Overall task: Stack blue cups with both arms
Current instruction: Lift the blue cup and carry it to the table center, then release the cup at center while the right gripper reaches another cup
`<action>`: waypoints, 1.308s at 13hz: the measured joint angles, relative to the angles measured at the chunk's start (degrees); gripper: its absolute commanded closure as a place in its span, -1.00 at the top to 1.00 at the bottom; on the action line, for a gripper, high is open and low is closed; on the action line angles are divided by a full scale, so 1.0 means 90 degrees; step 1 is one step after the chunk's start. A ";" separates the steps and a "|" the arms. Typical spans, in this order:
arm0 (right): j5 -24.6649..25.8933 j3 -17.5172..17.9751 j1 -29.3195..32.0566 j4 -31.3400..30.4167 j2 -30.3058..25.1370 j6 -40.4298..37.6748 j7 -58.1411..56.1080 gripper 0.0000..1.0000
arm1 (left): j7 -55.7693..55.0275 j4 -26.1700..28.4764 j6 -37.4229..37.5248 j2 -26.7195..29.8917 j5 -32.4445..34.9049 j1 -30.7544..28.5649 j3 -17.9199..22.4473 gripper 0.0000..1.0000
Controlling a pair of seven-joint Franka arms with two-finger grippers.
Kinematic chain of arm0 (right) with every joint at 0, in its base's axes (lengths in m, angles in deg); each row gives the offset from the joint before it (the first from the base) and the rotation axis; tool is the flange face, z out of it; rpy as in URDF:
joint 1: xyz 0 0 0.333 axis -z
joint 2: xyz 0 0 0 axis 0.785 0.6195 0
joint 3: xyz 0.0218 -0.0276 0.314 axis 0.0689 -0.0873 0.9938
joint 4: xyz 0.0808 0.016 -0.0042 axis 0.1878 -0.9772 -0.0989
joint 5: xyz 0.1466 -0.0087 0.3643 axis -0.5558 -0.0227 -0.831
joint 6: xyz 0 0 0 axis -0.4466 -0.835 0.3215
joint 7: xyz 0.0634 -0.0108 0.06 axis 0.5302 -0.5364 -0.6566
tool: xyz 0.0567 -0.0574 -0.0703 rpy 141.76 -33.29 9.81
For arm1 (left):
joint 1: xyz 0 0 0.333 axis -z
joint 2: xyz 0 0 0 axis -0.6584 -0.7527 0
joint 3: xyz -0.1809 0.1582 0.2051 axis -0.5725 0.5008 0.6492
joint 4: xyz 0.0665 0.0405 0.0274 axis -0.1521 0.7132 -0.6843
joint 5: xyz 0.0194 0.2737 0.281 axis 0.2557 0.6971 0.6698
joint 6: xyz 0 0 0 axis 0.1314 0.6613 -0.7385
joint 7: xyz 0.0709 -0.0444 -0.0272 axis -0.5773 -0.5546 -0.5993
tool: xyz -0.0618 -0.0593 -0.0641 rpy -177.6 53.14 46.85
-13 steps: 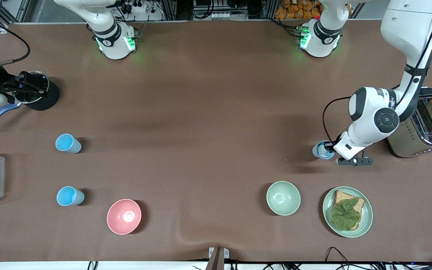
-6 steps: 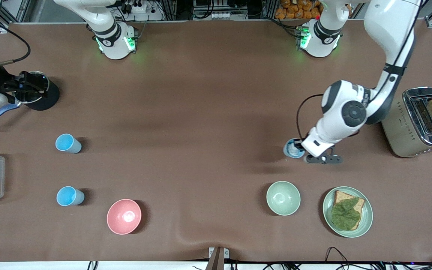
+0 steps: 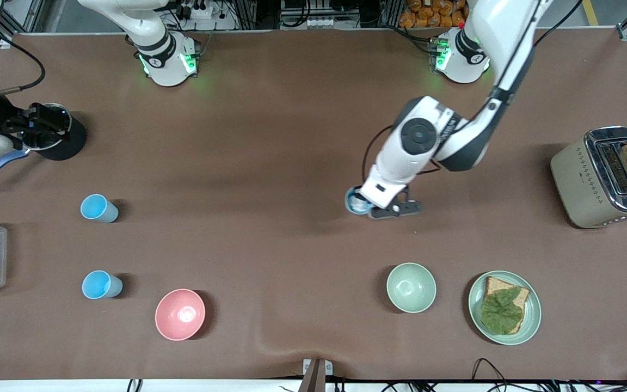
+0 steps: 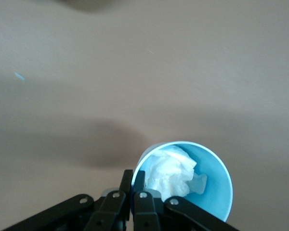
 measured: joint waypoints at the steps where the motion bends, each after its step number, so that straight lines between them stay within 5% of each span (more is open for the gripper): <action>1: 0.0000 0.0001 -0.0029 -0.0006 0.0022 -0.0059 0.0000 1.00 | -0.0334 -0.0192 0.0000 -0.0190 0.0000 0.0252 0.0004 -1.00; 5: 0.0008 -0.0069 0.0093 -0.0085 0.0552 -0.0104 -0.0108 1.00 | -0.1288 -0.0723 0.0000 -0.0844 0.0000 0.1138 0.0057 -1.00; 10: 0.0005 -0.0108 0.0452 -0.0207 0.2611 0.1161 -0.0228 1.00 | -0.2065 -0.0977 0.0000 -0.1181 0.0470 0.2006 0.0404 -0.92; 12: 0.0014 -0.0122 0.0551 -0.0126 0.3236 0.1650 -0.0657 1.00 | -0.2213 -0.1005 -0.0001 -0.1243 0.0526 0.2105 0.0455 0.55; 13: 0.0014 -0.0128 0.0572 -0.0103 0.3372 0.1891 -0.0839 1.00 | -0.2312 -0.1039 -0.0003 -0.1242 0.0526 0.2094 0.0472 1.00; 17: 0.0014 -0.0131 0.0706 -0.0319 0.3765 0.2134 -0.1034 1.00 | -0.2693 -0.1301 0.0016 -0.1036 0.0526 0.2033 0.0495 1.00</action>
